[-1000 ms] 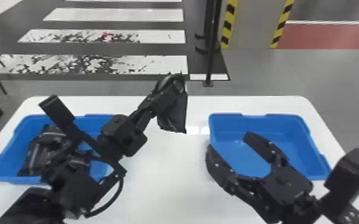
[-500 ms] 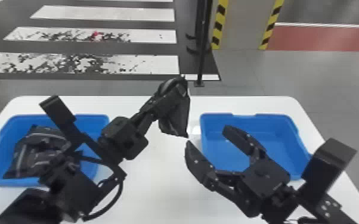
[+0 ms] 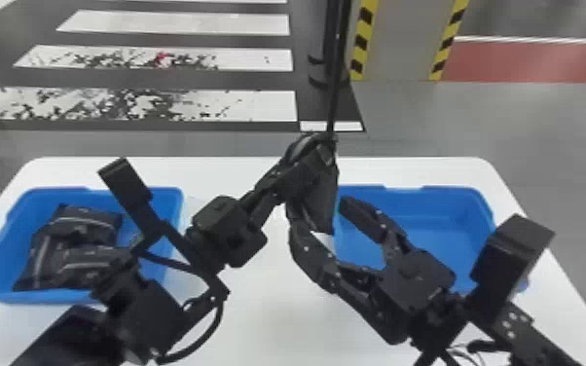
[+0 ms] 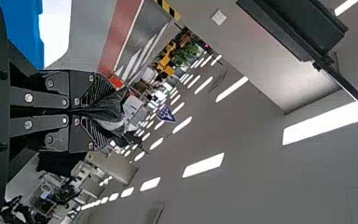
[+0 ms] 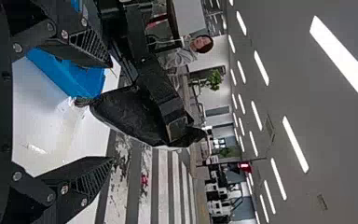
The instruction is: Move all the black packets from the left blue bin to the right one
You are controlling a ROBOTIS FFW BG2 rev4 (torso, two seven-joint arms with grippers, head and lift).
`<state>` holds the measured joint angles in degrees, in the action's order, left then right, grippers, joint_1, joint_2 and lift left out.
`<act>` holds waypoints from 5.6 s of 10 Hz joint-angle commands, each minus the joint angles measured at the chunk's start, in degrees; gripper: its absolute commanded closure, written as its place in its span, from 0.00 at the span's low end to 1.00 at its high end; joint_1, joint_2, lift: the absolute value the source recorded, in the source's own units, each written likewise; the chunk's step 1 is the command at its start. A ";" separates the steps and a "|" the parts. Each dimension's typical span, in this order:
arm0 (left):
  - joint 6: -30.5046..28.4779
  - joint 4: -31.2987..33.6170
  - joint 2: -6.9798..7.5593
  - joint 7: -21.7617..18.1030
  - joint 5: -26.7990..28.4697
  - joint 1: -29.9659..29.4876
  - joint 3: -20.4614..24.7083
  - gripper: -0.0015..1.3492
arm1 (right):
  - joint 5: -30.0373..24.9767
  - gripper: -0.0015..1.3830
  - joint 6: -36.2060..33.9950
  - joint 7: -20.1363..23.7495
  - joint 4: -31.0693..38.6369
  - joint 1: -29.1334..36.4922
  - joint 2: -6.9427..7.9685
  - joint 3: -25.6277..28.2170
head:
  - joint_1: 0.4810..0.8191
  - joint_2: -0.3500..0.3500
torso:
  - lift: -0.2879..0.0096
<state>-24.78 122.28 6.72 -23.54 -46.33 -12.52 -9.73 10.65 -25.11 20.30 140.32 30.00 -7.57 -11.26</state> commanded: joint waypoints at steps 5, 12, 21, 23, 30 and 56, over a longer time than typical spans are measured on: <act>-0.81 -0.01 0.13 -0.01 -0.74 -0.14 -0.55 0.90 | 3.63 0.92 6.27 -0.35 -2.44 0.23 0.62 0.29 | 0.63 0.44 | 0.45; 4.11 0.56 -0.92 2.19 -7.02 -5.34 6.08 0.13 | 1.24 0.92 3.88 -0.52 -8.77 -2.58 1.42 5.66 | 0.63 0.46 | 0.45; 3.83 3.79 -1.54 3.24 -5.08 -13.07 20.24 0.14 | -12.02 0.44 -5.54 -0.52 -30.99 -16.37 1.42 23.71 | 0.63 0.28 | 0.45; -0.53 3.79 -1.62 3.33 -1.54 -12.65 22.87 0.14 | -10.76 0.07 -2.59 -0.61 -25.08 -11.30 1.94 23.71 | 0.63 0.29 | 0.45; -20.08 3.79 -1.62 6.58 18.80 -6.89 34.98 0.14 | -0.02 0.09 10.91 -3.86 -0.76 11.90 4.05 15.37 | 0.63 0.69 | 0.45; -29.22 9.27 1.80 5.88 5.09 -2.95 25.16 0.89 | 11.06 0.10 7.12 -0.78 1.21 12.04 3.96 11.49 | 0.63 0.69 | 0.45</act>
<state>-54.87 131.16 8.54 -17.74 -39.81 -15.08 16.68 21.38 -17.36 19.44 141.91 42.80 -3.64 0.35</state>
